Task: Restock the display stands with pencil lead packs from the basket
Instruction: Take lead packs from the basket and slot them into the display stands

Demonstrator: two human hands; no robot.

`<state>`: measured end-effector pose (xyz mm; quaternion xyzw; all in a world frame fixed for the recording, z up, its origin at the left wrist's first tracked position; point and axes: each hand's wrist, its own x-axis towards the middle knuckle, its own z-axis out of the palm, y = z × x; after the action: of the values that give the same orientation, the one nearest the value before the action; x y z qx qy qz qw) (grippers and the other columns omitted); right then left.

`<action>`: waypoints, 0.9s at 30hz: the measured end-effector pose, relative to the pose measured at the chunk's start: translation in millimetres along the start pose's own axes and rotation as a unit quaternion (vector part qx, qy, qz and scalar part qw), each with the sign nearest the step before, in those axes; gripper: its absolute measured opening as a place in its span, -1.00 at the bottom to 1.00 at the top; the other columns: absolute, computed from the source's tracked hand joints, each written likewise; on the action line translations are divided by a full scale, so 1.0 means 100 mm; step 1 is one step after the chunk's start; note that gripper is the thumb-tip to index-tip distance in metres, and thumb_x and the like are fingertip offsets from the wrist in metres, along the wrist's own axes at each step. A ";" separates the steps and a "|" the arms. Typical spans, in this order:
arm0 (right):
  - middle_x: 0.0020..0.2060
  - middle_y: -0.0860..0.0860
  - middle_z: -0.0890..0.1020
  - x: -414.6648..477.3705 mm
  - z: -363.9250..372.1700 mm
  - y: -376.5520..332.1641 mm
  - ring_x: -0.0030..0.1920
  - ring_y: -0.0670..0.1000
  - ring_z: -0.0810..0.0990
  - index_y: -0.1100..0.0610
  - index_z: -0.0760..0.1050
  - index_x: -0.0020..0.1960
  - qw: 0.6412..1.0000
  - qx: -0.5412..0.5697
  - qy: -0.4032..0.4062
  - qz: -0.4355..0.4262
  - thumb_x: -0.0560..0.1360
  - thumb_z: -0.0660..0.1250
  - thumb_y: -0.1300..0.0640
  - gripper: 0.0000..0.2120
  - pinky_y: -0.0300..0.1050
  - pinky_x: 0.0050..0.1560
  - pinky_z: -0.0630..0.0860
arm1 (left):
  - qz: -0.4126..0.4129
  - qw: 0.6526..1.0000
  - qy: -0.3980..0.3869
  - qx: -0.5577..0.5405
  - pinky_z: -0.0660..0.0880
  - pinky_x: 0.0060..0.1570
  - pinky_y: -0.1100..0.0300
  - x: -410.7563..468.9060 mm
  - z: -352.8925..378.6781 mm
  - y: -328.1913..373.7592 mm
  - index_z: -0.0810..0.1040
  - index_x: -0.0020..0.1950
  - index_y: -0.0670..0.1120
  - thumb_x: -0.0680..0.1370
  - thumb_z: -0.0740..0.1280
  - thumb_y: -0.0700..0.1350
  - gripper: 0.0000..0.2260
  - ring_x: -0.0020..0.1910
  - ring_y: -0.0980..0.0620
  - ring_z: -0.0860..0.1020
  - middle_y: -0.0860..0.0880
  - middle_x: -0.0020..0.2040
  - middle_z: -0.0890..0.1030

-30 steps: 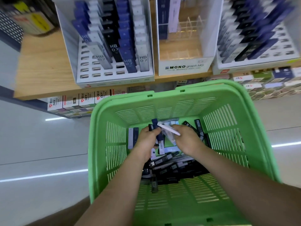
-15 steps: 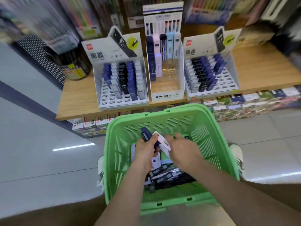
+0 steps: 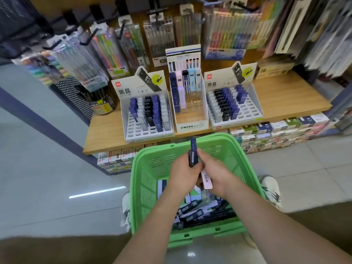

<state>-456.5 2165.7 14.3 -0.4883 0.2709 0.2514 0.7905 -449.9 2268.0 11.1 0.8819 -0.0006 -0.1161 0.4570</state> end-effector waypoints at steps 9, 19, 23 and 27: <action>-0.40 0.02 0.55 0.05 -0.04 -0.08 -0.53 -0.06 0.37 0.06 0.62 -0.02 0.999 0.020 0.010 -0.048 0.55 0.33 -0.13 -0.73 -0.23 -0.52 0.29 | 0.028 0.997 -0.048 -0.050 0.51 -0.02 0.12 -0.02 -0.27 0.12 0.40 0.33 0.07 0.51 0.42 -0.06 -0.58 -0.07 0.01 0.55 0.03 -0.02 0.58; -0.39 0.08 0.62 -0.06 0.03 -0.12 -0.46 -0.01 0.52 0.19 0.49 0.01 0.990 -0.099 -0.096 -0.030 0.52 0.27 0.28 -0.91 -0.26 -0.61 0.29 | -0.142 0.807 0.096 -0.565 0.29 -0.48 0.22 0.07 -0.43 0.31 0.36 -0.01 -0.10 0.64 0.19 -0.08 -0.89 -0.49 0.04 0.28 -0.04 -0.38 0.40; -0.24 0.14 0.66 -0.10 0.02 -0.09 -0.39 0.00 0.55 0.17 0.56 0.07 0.982 -0.095 -0.163 -0.009 0.54 0.38 0.09 -0.82 -0.27 -0.60 0.34 | -0.123 0.817 0.126 -0.550 0.28 -0.50 0.24 0.10 -0.47 0.33 0.39 -0.03 -0.10 0.64 0.20 -0.08 -0.88 -0.49 0.07 0.33 -0.02 -0.38 0.43; -0.31 0.06 0.59 -0.10 0.06 -0.09 -0.43 -0.03 0.52 0.17 0.53 -0.02 0.976 -0.123 -0.173 -0.048 0.50 0.41 0.05 -0.81 -0.29 -0.59 0.30 | -0.065 0.881 0.159 -0.442 0.46 -0.37 0.22 0.09 -0.40 0.33 0.48 -0.11 -0.12 0.65 0.17 -0.10 -0.80 -0.37 0.05 0.47 -0.03 -0.31 0.53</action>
<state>-456.5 2166.2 28.5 -0.5433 0.0732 0.3258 0.7702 -429.2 2280.3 57.9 0.5932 0.1807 0.0081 0.7845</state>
